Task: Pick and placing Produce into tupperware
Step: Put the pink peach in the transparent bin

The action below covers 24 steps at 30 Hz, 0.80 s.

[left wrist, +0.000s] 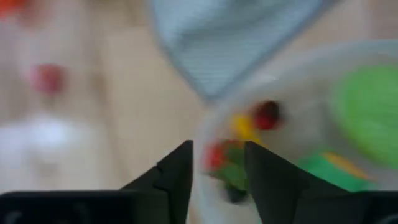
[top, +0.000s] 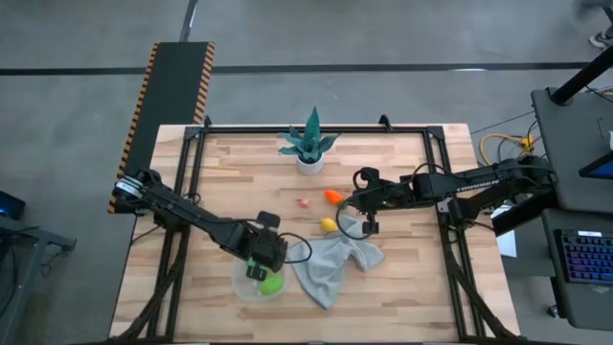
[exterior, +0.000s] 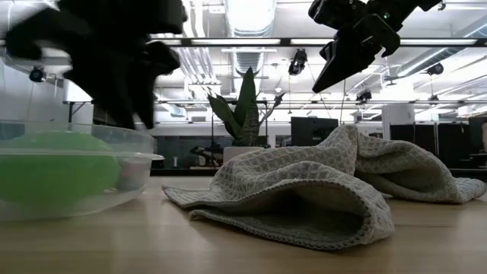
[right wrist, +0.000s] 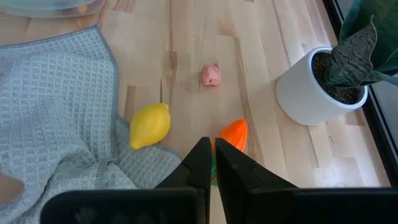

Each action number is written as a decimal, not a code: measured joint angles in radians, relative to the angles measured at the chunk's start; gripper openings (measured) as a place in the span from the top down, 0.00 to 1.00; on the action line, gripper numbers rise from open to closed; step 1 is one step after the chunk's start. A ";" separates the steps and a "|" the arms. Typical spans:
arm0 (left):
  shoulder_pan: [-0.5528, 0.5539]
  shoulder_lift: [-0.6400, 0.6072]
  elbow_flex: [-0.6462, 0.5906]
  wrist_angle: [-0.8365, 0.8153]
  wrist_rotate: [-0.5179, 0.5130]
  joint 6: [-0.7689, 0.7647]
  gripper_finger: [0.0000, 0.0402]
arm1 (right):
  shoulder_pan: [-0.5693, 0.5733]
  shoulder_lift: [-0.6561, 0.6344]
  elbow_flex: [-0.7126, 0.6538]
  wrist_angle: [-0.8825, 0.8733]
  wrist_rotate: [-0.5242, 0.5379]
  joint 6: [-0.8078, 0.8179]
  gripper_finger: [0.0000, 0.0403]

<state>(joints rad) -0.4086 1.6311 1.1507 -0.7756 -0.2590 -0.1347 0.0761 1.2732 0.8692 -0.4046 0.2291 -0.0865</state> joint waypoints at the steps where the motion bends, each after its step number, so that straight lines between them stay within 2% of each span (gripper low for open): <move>1: 0.007 0.000 0.002 -0.002 -0.036 0.018 0.66 | 0.000 0.000 0.000 0.000 0.000 0.000 0.97; 4: 0.044 -0.001 0.017 0.000 -0.118 0.086 0.61 | 0.000 0.000 0.000 0.000 0.000 0.000 0.97; 7: 0.128 -0.002 0.028 0.022 -0.102 0.131 0.60 | 0.000 0.000 0.000 0.000 0.000 -0.001 0.97; 14: 0.367 -0.001 0.017 0.170 0.078 0.227 0.60 | 0.000 0.000 0.000 -0.002 0.000 -0.003 0.97; 19: 0.486 -0.001 0.014 0.276 0.247 0.289 0.59 | 0.000 0.000 0.000 -0.007 0.000 -0.003 0.97; 24: 0.527 0.032 0.006 0.319 0.276 0.325 0.47 | 0.000 0.000 -0.004 -0.010 0.000 0.001 0.97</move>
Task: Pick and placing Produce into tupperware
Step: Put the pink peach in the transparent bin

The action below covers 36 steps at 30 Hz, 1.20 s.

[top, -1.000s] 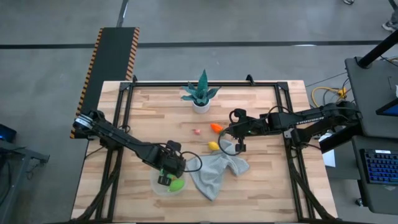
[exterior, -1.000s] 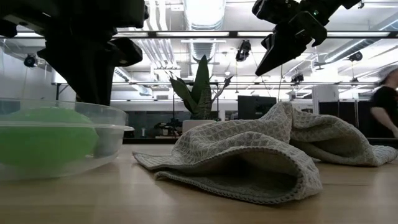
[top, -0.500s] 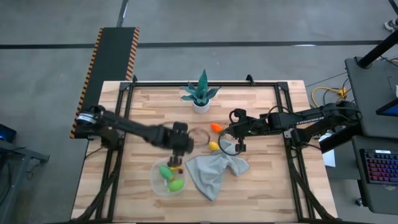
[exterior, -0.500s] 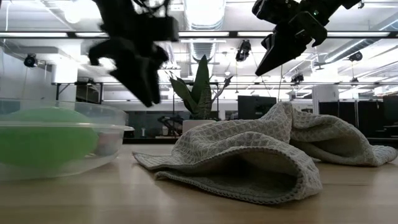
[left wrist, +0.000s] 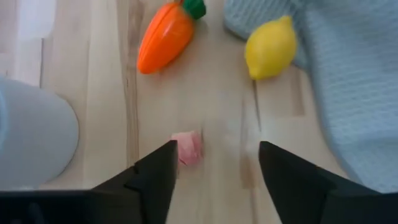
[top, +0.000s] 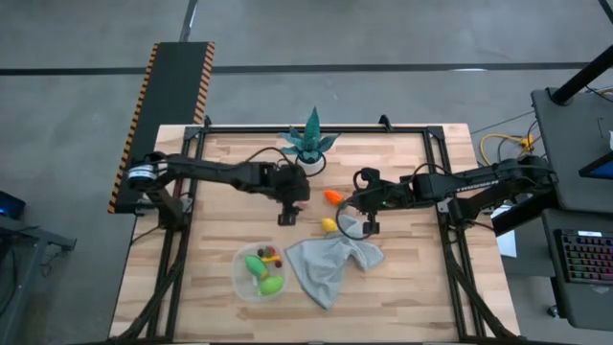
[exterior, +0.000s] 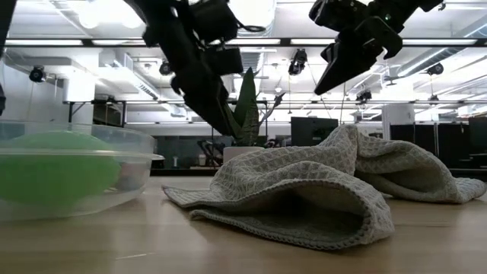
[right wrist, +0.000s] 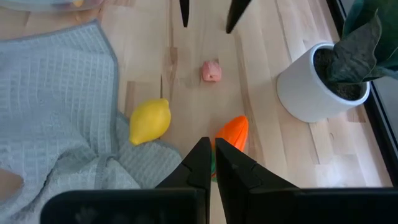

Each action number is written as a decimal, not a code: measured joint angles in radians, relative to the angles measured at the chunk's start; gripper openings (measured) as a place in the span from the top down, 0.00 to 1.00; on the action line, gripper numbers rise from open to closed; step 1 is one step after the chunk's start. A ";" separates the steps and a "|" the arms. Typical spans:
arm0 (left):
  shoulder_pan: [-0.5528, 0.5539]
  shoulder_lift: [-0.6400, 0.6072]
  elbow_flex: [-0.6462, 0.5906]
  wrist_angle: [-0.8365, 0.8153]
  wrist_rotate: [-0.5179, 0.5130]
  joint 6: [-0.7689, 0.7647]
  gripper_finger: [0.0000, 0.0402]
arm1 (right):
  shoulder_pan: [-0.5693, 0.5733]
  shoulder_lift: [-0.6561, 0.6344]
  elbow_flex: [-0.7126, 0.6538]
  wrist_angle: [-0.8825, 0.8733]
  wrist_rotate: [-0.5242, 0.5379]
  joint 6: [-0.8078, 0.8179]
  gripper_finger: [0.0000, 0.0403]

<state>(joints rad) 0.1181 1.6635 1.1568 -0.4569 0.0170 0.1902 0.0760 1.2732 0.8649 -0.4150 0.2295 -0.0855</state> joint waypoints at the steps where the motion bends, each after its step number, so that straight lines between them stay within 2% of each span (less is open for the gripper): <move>1: 0.001 0.016 0.001 0.011 0.000 0.000 0.44 | 0.000 0.000 -0.002 0.000 0.000 0.002 0.97; 4: 0.001 0.072 0.009 0.010 -0.048 0.004 0.37 | 0.000 0.000 -0.008 -0.001 0.000 0.004 0.97; 8: 0.008 0.133 0.023 0.005 -0.138 0.011 0.35 | 0.000 0.000 -0.013 -0.003 0.000 0.007 0.97; 19: 0.032 0.205 0.036 0.042 -0.025 -0.001 0.35 | 0.000 0.000 -0.016 -0.054 0.000 0.059 0.97; 22: 0.032 0.212 0.034 0.088 -0.023 -0.001 0.35 | 0.000 0.000 -0.016 -0.053 0.000 0.054 0.97; 32: 0.033 0.251 0.029 0.082 -0.016 0.000 0.35 | 0.000 0.000 -0.016 -0.053 0.000 0.054 0.97; 36: 0.033 0.252 0.029 0.082 -0.014 -0.001 0.39 | 0.000 0.000 -0.016 -0.053 0.000 0.052 0.97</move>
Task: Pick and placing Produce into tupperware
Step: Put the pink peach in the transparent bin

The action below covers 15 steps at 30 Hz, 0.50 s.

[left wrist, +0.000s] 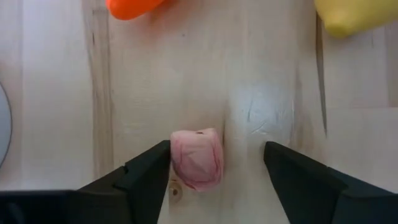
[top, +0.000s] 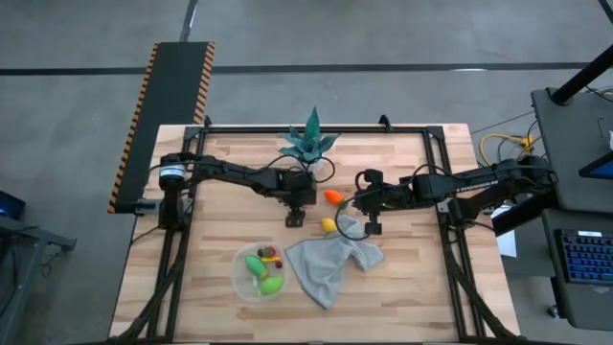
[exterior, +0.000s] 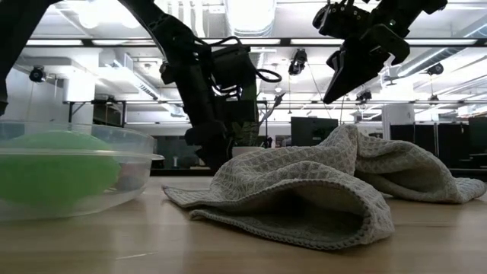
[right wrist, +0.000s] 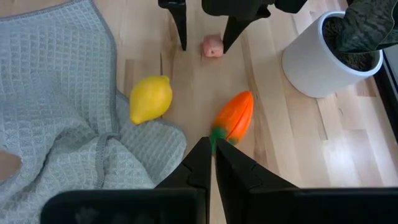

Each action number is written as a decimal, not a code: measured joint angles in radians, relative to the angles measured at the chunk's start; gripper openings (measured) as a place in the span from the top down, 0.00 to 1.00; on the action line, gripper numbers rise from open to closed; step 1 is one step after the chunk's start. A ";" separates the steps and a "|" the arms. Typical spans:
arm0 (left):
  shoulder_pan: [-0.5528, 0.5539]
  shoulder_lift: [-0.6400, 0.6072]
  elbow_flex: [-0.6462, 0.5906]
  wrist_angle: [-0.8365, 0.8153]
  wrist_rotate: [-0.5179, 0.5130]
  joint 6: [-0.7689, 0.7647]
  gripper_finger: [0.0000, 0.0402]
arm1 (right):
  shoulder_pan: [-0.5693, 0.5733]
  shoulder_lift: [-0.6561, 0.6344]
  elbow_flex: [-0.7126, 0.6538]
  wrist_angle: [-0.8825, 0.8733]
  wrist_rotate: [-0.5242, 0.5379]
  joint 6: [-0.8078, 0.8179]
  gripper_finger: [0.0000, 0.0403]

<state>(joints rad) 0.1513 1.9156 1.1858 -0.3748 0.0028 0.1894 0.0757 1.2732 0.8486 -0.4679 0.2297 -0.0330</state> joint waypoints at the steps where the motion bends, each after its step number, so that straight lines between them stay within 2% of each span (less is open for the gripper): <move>1: 0.000 0.000 0.000 0.000 0.001 0.000 0.41 | 0.000 0.000 0.000 0.000 0.000 0.000 0.97; 5: -0.001 0.000 0.003 -0.002 0.005 0.000 0.56 | 0.000 0.000 0.000 0.000 0.000 0.000 0.97; 12: -0.002 0.000 0.003 0.009 -0.008 0.033 0.92 | 0.000 0.000 0.000 0.000 0.000 0.000 0.97; 15: -0.007 -0.001 0.003 0.008 -0.016 0.075 0.93 | 0.000 0.000 0.000 0.000 0.000 0.000 0.97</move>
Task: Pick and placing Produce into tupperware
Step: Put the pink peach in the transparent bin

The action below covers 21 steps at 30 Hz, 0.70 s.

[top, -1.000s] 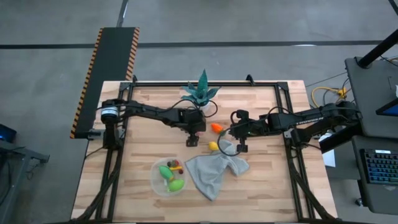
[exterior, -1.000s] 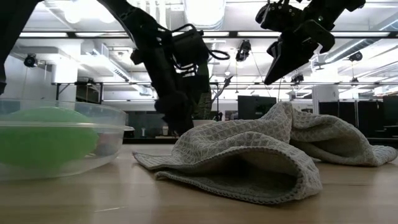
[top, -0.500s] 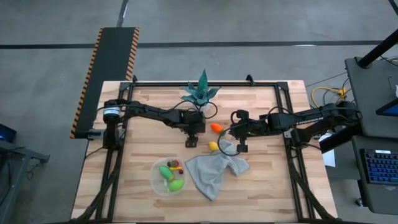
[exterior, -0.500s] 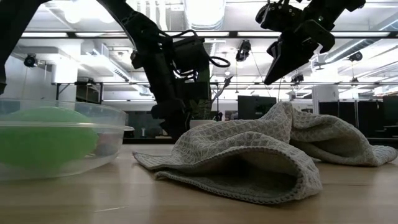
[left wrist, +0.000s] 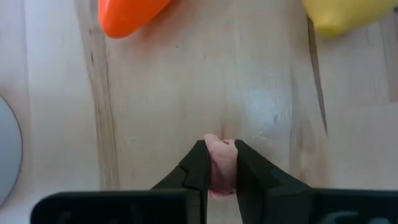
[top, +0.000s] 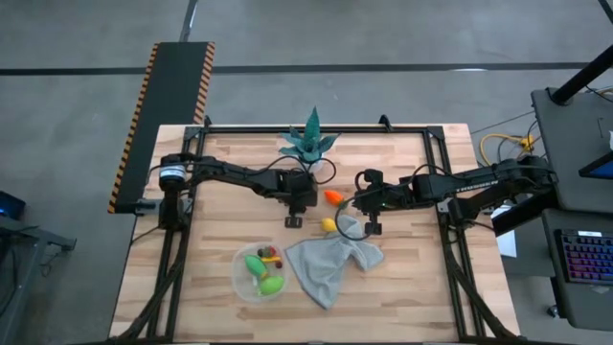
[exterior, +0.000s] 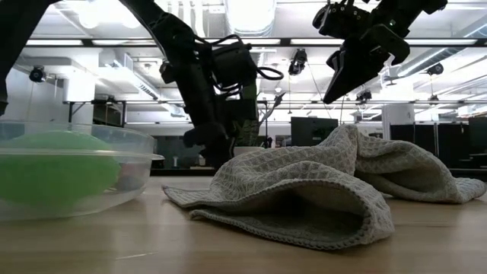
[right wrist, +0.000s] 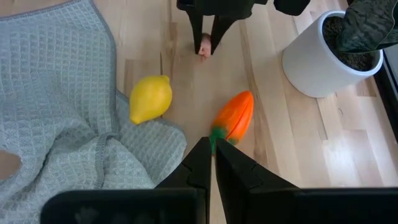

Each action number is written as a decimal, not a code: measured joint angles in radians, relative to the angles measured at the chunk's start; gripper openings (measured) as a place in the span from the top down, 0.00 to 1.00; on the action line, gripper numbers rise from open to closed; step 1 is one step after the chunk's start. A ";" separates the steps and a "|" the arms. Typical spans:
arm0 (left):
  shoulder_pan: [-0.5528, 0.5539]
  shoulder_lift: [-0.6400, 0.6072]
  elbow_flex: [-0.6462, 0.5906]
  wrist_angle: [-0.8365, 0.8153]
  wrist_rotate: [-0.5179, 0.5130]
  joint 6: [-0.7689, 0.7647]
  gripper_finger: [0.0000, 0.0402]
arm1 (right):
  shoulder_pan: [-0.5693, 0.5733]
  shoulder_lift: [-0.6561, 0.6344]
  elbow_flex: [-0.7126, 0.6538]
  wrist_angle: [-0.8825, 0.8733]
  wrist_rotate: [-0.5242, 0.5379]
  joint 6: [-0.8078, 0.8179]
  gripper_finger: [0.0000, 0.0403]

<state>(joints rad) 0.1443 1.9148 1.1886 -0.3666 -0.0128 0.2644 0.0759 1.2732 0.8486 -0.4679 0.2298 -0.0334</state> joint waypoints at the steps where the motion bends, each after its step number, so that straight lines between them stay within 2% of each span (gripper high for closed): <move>1: -0.002 0.000 0.002 -0.004 -0.002 0.008 0.93 | 0.000 0.000 0.000 0.000 0.000 0.000 0.97; 9: -0.053 -0.068 0.031 -0.193 -0.008 0.008 0.93 | 0.000 0.000 0.000 0.000 0.000 -0.001 0.97; 14: -0.123 -0.186 0.054 -0.257 -0.095 0.005 0.93 | 0.000 0.000 0.000 0.000 0.000 -0.002 0.97; 21: -0.245 -0.354 0.063 -0.329 -0.075 -0.148 0.93 | 0.000 0.000 0.000 0.001 0.001 -0.004 0.97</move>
<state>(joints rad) -0.1010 1.5612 1.2518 -0.6959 -0.0882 0.1164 0.0760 1.2732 0.8486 -0.4667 0.2306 -0.0376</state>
